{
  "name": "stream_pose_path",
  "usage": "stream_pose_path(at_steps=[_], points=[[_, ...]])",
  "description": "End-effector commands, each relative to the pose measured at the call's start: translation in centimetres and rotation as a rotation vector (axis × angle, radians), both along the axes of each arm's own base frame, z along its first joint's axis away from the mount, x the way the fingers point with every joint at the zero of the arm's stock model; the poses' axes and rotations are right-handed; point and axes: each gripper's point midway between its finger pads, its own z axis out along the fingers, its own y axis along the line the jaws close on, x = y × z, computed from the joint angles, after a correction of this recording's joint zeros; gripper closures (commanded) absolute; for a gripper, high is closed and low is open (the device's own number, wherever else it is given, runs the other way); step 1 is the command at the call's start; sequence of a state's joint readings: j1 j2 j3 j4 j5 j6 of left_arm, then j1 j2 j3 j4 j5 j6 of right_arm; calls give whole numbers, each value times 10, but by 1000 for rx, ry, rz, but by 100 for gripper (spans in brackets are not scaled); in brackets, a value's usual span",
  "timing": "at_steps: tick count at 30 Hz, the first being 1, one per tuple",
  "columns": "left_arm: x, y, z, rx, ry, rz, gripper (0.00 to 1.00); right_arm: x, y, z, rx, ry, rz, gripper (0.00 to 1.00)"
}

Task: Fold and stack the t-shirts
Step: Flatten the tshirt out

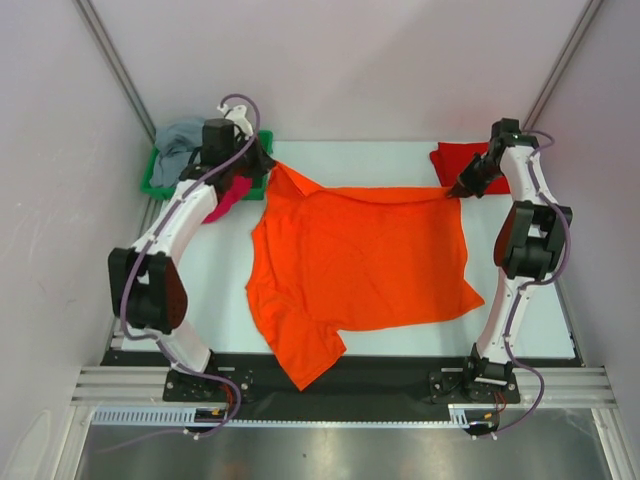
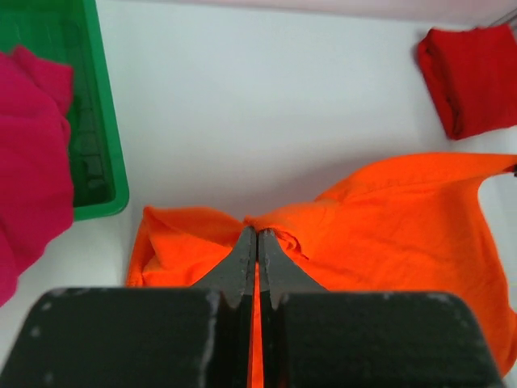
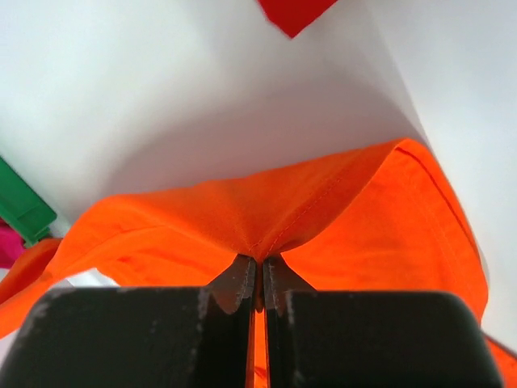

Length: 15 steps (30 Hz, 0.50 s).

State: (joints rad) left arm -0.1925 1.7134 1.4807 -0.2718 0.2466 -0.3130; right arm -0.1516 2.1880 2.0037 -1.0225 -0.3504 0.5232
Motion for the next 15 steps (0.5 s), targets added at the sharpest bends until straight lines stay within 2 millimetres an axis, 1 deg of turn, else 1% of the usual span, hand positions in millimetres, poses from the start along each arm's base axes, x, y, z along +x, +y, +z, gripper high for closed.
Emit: stream_pose_path(at_steps=[1, 3, 4, 6, 7, 8, 9, 10, 11, 13, 14, 15], points=[[-14, 15, 95, -40, -218, 47, 100, -8, 14, 77, -5, -163, 21, 100], [-22, 20, 114, -48, -260, 61, 100, -13, 21, 93, -14, -191, 31, 100], [-30, 25, 132, -48, -301, 78, 100, -18, 25, 111, -18, -233, 36, 100], [-40, 31, 149, -52, -339, 95, 100, -23, 27, 130, -33, -284, 38, 100], [-50, 34, 166, -60, -383, 101, 100, -28, 29, 147, -30, -330, 41, 100], [-56, 37, 176, -63, -408, 110, 100, -30, 32, 160, -24, -373, 46, 100], [-61, 40, 184, -65, -429, 119, 100, -26, 33, 176, -33, -444, 51, 100], [-66, 42, 192, -65, -453, 124, 100, -27, 35, 189, -37, -490, 54, 100], [-79, 48, 214, -70, -512, 141, 100, -31, 36, 217, -48, -593, 55, 100], [-93, 55, 237, -67, -575, 159, 100, -38, 35, 243, -65, -683, 51, 100], [-105, 59, 252, -69, -609, 165, 100, -45, 36, 269, -77, -774, 52, 100], [-114, 61, 272, -71, -651, 165, 100, -50, 37, 283, -81, -825, 59, 100]])
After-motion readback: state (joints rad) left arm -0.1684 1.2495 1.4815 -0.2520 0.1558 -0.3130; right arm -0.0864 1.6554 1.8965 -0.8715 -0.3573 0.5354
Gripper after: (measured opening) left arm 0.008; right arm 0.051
